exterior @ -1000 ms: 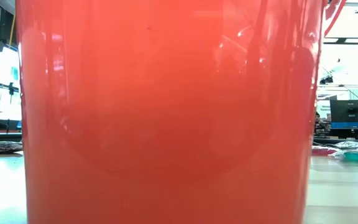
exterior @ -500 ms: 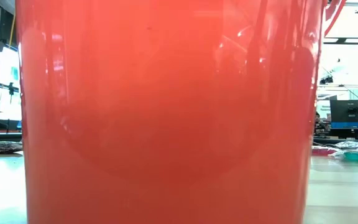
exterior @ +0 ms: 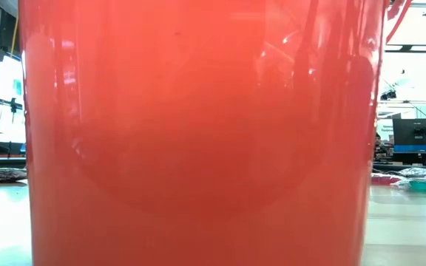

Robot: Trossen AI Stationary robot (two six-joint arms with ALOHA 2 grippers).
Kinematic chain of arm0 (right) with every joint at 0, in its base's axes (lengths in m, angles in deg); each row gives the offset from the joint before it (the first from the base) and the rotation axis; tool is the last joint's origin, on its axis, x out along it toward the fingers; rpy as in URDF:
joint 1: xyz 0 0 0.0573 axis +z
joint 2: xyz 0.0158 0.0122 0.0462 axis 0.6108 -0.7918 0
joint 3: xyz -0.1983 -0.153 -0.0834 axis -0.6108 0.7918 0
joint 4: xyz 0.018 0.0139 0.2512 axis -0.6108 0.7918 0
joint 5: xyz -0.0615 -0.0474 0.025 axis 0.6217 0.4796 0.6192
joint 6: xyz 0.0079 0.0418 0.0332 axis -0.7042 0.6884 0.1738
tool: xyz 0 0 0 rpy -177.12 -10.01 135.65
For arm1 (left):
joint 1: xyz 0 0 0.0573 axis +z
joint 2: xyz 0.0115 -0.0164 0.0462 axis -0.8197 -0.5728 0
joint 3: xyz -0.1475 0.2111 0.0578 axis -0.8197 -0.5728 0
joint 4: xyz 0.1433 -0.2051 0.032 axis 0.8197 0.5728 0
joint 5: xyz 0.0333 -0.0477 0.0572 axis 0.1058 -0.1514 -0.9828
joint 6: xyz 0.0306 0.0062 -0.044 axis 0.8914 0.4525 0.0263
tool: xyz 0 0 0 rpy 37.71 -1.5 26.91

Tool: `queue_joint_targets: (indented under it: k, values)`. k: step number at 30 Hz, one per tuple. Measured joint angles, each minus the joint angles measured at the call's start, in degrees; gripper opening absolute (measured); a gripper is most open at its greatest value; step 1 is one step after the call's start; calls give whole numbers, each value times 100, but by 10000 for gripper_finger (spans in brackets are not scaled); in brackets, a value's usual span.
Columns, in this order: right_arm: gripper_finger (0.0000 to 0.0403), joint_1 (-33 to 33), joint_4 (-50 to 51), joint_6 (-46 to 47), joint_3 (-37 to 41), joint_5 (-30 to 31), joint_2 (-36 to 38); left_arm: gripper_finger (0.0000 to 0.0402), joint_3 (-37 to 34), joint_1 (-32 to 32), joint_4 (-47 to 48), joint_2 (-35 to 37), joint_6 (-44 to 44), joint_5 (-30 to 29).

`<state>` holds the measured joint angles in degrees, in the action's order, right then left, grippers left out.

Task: Organize candy in baskets
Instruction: Put the brown chocolate bar into the purple bucket

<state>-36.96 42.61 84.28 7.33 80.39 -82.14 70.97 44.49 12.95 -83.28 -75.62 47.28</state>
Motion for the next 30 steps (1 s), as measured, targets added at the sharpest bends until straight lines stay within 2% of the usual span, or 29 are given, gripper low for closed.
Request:
queue_joint_targets:
  k: [15,21,26,30]
  values:
    - [1,-2,55,-13,7,-22,-15,56,4,-4,249,0,-4,-126]
    - [1,0,65,-11,7,-24,-6,75,4,0,287,28,-348,156]
    - [0,0,74,0,7,-24,-4,76,4,0,280,28,-322,163]
    - [0,2,134,4,7,-49,-2,83,4,3,298,28,-42,455]
